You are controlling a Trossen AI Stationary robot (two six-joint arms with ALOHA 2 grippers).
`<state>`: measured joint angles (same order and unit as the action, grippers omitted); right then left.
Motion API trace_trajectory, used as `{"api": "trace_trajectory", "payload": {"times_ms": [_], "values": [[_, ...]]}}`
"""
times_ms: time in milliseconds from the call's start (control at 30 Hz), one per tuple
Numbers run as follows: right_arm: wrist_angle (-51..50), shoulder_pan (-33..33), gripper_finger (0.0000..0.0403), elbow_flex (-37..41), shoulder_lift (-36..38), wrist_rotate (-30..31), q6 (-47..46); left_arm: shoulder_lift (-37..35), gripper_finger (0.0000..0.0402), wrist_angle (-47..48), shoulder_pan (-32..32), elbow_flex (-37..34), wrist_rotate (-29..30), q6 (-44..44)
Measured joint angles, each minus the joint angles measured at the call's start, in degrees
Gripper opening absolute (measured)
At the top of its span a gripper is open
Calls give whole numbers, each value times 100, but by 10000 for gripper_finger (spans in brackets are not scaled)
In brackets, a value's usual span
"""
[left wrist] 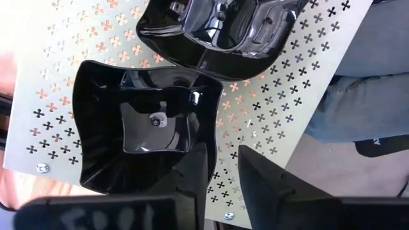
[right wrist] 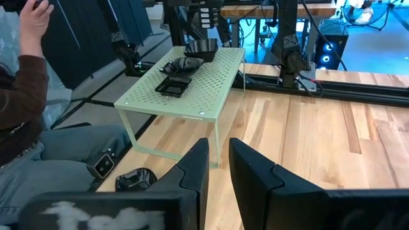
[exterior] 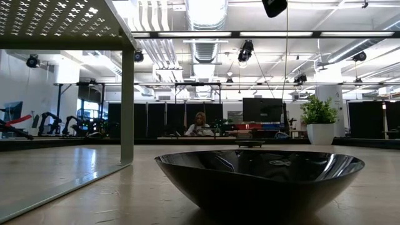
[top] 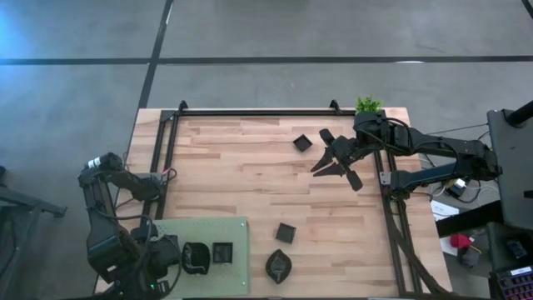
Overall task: Pick & Place Mini shaped plates
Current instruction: Stack the black distorted square plate on top of the other black distorted square plate on the shelf, then stack the black square plate on top of the other black square plate on the shelf
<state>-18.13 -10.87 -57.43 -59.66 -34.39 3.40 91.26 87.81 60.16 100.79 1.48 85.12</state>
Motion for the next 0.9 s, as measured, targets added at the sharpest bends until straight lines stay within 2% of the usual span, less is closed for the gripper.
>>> {"api": "trace_trajectory", "payload": {"times_ms": [200,333,567,667,800,900], "values": [[0,-1,57,0,0,0,-6,-32,92,20,-6,274,165,101],[0,0,57,0,0,0,-25,-35,92,164,-7,660,1013,155],[0,-1,57,0,0,0,-8,-46,92,220,-7,1032,3328,-303],[0,-2,57,0,0,0,-22,-46,92,222,-68,962,4553,-803],[0,-2,57,0,0,0,-2,-44,92,223,-189,830,6130,-905],[0,-2,57,0,0,0,-24,-42,92,217,-291,690,6956,-957]]}}
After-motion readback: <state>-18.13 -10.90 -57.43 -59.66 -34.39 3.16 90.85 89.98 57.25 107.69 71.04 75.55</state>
